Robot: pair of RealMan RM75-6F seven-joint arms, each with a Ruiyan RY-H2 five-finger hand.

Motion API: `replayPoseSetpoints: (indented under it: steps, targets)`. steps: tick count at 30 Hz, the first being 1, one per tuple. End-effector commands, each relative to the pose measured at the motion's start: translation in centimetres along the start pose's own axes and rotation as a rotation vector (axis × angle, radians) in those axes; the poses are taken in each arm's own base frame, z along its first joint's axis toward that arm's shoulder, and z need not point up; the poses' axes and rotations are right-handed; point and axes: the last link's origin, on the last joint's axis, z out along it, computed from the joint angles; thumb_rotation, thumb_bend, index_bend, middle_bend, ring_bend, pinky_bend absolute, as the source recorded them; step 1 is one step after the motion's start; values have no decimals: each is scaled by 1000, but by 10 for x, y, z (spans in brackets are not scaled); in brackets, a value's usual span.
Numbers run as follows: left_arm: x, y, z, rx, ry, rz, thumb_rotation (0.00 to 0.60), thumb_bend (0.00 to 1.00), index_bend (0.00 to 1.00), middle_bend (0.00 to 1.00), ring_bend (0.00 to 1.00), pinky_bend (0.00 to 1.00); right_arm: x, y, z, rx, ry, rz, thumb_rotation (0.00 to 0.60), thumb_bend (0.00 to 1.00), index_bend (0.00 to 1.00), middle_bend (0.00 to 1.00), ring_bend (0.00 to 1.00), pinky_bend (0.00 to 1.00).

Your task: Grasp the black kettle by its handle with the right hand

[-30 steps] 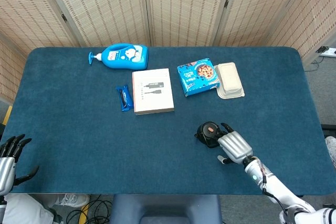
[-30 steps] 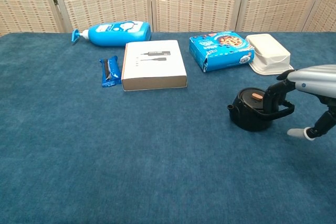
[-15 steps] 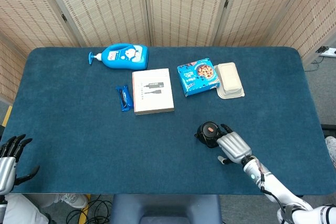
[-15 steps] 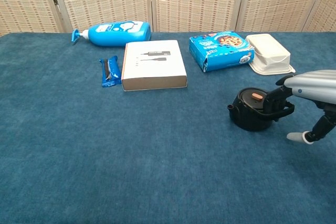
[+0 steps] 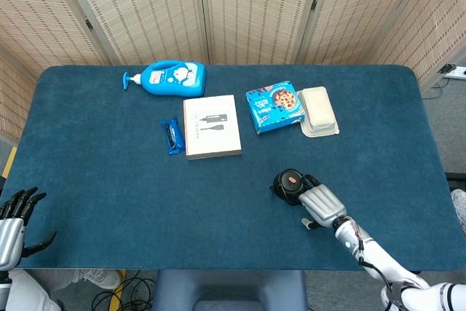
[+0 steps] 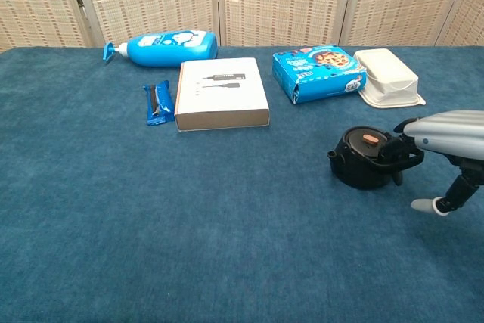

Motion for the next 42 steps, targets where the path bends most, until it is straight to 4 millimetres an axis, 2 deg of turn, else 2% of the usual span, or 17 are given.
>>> replayPoseSetpoints:
  steps: [1,6,10,21,26,36,42]
  targets:
    - [0,0,0,0,-1,0,600,257,198,125,99,174,-1,0,1,1,-7,-4,600,242,404,432,342,0]
    - [-1,-1,0,3,-2,0,600,256,198,125,99,174,-4,-1,3,1,-20,-10,600,245,412,440,349,0]
    - [-1,-2,-1,5,-3,1,600,257,198,125,99,174,-4,-1,5,-1,-11,-3,600,248,458,478,383,0]
    - [0,-2,-1,8,-2,4,600,257,198,125,99,174,4,-1,12,12,40,17,600,247,596,631,554,0]
    - [0,-3,-1,10,-4,7,600,256,198,125,99,174,8,-3,17,29,51,23,600,190,635,676,612,0]
    - [1,-3,-1,15,-5,10,600,256,198,125,99,174,22,-1,21,45,73,40,600,6,675,735,666,0]
    - [2,-2,0,10,-5,13,600,256,198,125,99,174,22,2,22,50,60,95,600,0,714,780,707,0]
